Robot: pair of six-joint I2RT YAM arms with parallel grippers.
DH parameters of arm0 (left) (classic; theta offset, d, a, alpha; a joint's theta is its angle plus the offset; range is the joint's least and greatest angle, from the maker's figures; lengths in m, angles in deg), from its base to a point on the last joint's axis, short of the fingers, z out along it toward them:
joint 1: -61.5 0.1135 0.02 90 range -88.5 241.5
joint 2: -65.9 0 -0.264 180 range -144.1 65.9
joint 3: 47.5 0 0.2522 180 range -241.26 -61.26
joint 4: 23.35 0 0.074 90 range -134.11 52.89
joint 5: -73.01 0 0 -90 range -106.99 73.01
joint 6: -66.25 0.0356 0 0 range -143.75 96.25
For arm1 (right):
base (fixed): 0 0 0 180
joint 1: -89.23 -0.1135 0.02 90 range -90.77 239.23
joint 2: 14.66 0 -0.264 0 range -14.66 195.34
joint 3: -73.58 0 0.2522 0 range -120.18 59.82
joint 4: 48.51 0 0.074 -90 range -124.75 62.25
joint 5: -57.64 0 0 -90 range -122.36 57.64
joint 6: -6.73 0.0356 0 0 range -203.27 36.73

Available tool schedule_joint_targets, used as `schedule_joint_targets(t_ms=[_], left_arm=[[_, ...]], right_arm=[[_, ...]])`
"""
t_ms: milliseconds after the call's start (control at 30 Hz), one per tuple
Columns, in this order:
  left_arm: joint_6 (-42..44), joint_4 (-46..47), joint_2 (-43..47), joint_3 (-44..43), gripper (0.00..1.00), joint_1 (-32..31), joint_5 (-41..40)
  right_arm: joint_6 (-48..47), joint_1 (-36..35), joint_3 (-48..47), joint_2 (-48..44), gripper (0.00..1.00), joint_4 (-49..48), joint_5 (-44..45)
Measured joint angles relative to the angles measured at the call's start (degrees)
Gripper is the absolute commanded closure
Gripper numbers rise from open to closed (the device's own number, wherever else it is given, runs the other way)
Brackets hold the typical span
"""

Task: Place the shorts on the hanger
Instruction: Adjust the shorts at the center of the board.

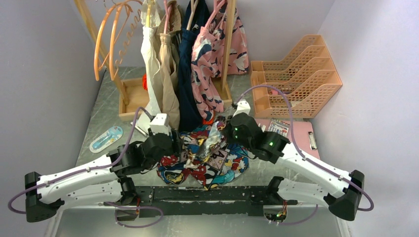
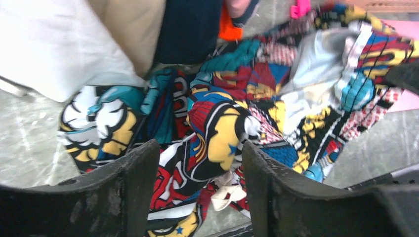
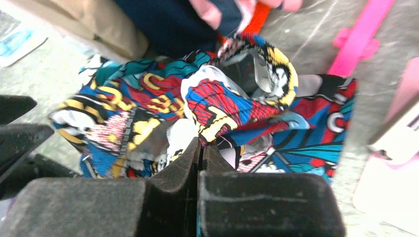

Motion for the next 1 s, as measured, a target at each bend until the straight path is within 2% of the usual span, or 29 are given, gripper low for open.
schedule_joint_targets(t_ms=[133, 433, 767, 1000], left_arm=[[2.7, 2.8, -2.9, 0.0, 0.21, 0.0, 3.4], [6.8, 3.7, -7.6, -1.0, 0.21, 0.0, 8.5], [14.9, 8.9, -21.3, -9.0, 0.17, 0.0, 19.4], [19.3, 9.4, -29.1, -14.4, 0.17, -1.5, 22.5]], right_arm=[[-2.5, 0.9, -0.3, -1.0, 1.0, 2.1, 3.9], [1.0, 3.6, 12.2, -0.8, 1.0, 4.5, 2.8], [4.1, 3.8, 13.1, -4.4, 1.0, 3.8, 2.4], [4.7, 3.8, 13.1, -6.2, 1.0, 3.7, 2.5]])
